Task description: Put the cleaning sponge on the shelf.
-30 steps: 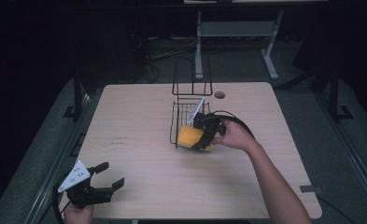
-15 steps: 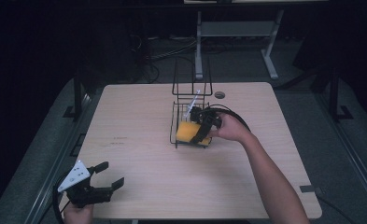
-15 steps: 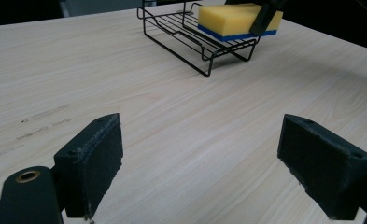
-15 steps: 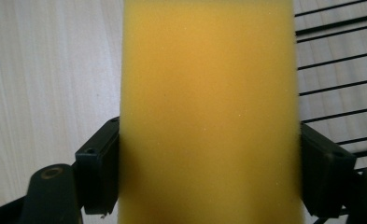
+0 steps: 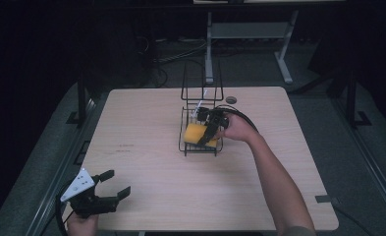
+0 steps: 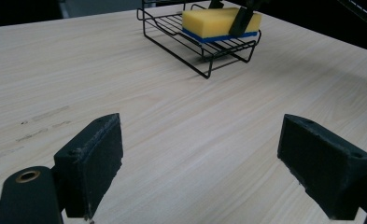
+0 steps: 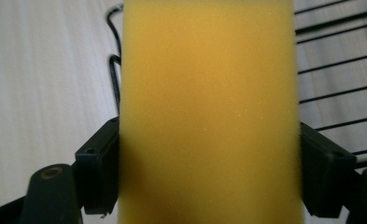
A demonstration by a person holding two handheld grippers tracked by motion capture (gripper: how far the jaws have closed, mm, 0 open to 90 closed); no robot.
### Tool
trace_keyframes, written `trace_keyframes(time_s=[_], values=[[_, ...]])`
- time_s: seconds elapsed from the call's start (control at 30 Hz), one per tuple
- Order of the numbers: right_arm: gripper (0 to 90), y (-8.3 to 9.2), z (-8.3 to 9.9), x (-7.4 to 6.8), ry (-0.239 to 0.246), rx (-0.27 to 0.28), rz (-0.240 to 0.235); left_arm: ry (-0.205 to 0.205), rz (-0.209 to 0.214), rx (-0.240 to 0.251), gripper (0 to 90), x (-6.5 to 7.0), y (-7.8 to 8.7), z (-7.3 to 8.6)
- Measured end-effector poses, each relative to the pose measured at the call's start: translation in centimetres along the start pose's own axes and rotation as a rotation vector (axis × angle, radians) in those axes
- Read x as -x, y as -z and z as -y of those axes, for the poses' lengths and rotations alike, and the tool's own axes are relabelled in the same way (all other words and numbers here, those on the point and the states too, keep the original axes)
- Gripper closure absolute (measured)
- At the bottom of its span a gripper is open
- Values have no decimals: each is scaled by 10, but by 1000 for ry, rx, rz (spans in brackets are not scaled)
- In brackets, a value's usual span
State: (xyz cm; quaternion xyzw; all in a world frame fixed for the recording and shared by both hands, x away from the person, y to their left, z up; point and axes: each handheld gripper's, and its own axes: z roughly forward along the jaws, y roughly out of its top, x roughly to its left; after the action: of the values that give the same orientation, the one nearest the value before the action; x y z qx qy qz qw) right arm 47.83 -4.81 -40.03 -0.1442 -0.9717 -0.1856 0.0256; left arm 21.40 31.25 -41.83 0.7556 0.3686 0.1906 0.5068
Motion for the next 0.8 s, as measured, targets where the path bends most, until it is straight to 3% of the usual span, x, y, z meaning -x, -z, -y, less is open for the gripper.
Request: trace_keyframes(time_s=[0.8], values=[[215,-10,2,5,-13,26,6,-3,-5,-1,134,-1,0,-1]])
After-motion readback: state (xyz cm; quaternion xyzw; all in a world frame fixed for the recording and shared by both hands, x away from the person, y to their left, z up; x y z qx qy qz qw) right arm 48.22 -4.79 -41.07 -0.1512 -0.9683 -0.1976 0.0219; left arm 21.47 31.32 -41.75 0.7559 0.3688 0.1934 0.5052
